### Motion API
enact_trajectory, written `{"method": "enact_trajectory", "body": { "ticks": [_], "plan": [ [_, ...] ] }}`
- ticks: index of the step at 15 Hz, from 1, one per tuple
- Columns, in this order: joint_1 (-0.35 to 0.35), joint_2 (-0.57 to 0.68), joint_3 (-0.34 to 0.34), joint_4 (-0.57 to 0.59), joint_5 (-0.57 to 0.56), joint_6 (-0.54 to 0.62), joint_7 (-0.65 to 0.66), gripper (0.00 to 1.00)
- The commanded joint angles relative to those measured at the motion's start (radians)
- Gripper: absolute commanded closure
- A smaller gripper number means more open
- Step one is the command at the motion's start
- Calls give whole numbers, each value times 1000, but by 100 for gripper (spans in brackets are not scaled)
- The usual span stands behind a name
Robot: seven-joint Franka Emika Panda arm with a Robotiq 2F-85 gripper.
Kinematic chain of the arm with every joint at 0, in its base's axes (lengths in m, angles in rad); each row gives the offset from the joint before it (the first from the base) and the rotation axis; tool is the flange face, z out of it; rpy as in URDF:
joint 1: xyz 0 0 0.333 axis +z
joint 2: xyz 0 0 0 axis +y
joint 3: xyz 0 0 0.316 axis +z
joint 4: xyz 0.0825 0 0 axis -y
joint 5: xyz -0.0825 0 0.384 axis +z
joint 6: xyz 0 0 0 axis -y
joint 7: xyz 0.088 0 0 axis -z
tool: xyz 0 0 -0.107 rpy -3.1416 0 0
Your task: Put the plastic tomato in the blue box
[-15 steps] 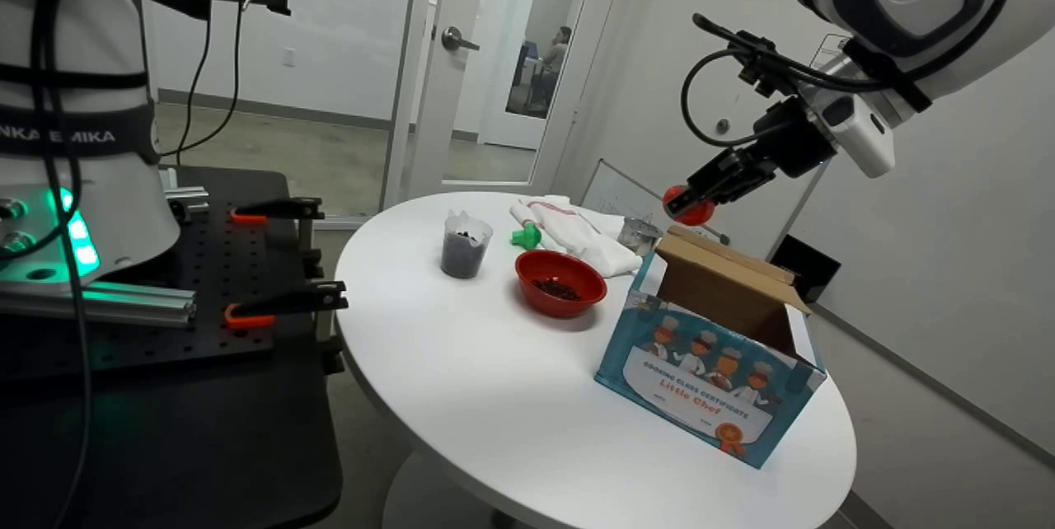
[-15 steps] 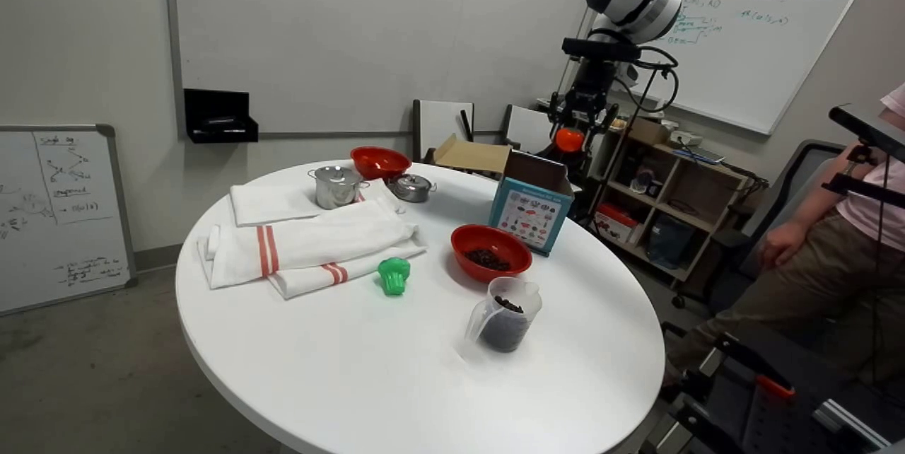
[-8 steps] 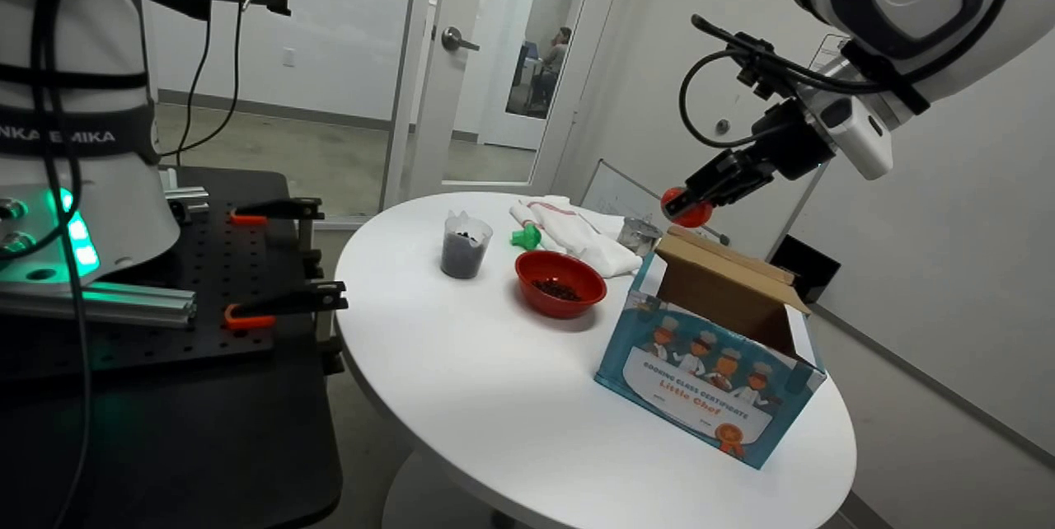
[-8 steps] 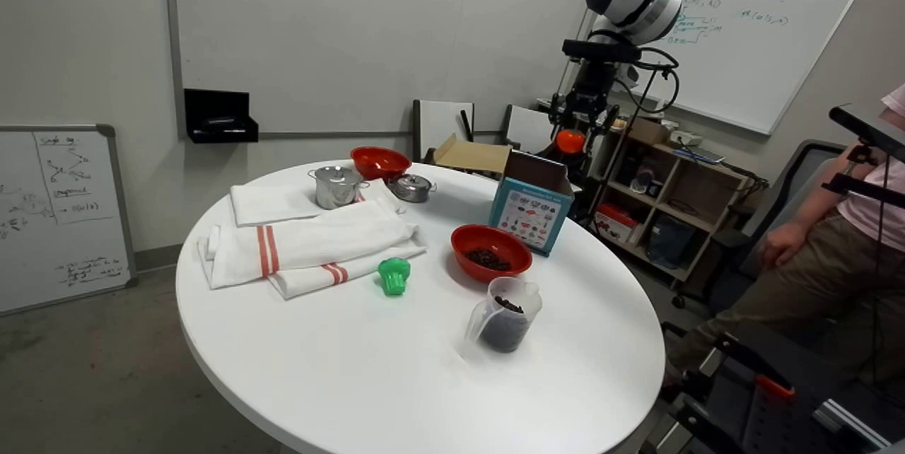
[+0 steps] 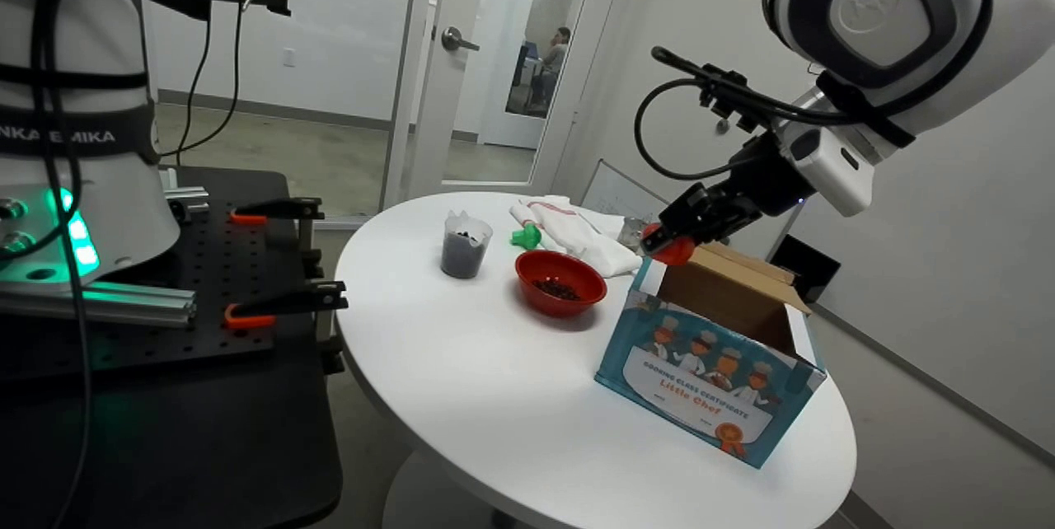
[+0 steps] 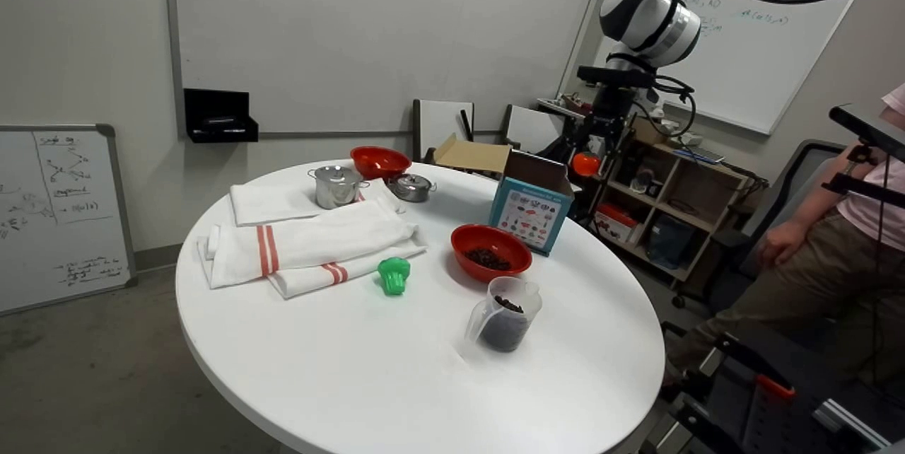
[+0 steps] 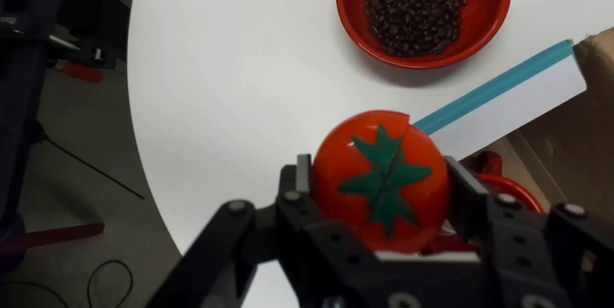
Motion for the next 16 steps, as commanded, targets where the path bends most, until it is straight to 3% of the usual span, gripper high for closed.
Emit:
{"method": "enact_trajectory", "body": {
  "ticks": [1, 3, 4, 12, 16],
  "plan": [
    [7, -75, -4, -113, 33, 93, 30, 62],
    [5, -93, 0, -145, 55, 134, 41, 62],
    [17, 25, 27, 43, 71, 88, 121, 62],
    [78, 220, 97, 385, 33, 51, 416, 62],
    [46, 342, 107, 566, 26, 19, 513, 62]
  ]
}}
